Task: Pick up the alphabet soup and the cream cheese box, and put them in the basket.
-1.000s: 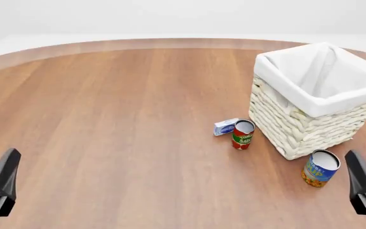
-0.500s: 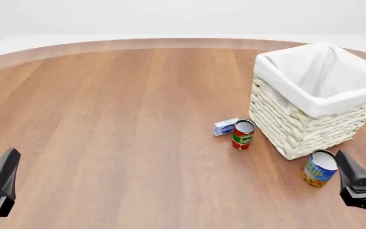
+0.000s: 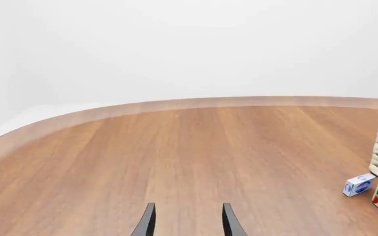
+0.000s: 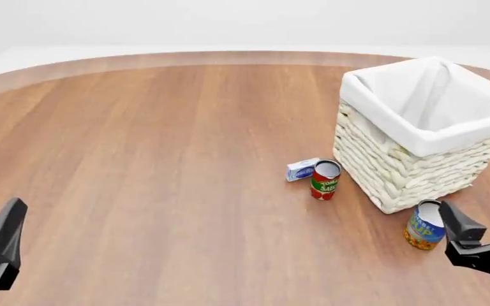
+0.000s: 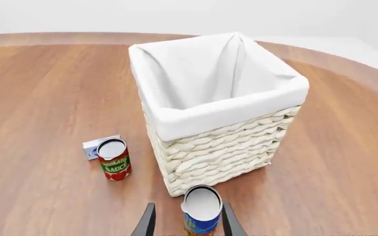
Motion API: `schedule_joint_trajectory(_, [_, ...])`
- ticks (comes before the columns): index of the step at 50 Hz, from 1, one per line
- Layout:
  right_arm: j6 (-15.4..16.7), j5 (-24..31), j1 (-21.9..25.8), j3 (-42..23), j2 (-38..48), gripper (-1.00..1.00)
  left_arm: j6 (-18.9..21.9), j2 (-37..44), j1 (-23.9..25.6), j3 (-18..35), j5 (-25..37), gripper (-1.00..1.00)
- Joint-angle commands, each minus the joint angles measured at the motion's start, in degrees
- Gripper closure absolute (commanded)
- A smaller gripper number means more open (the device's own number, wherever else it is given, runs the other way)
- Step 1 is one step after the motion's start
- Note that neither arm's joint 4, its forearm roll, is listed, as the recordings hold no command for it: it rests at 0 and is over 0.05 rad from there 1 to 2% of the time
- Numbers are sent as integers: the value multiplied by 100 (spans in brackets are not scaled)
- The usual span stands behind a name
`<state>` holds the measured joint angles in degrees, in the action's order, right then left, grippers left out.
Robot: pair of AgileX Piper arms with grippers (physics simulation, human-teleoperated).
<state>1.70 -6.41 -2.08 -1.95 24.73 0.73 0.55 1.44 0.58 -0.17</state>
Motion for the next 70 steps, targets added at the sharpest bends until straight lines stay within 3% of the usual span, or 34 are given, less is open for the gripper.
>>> schedule_joint_trajectory(1, [197,-134,-55,-53,470,-100,4,11,2,-15,-28,-100])
schedule_joint_trajectory(20, [256,-654,-156,58,1179,-100,3,14,1,-19,-36,-100])
schedule_joint_trajectory(37, [235,-1540,-212,193,2161,-100,3,1,1,-12,-16,-100])
schedule_joint_trajectory(70, [212,-2315,-244,192,3137,-100,4,-8,2,-11,-6,-100])
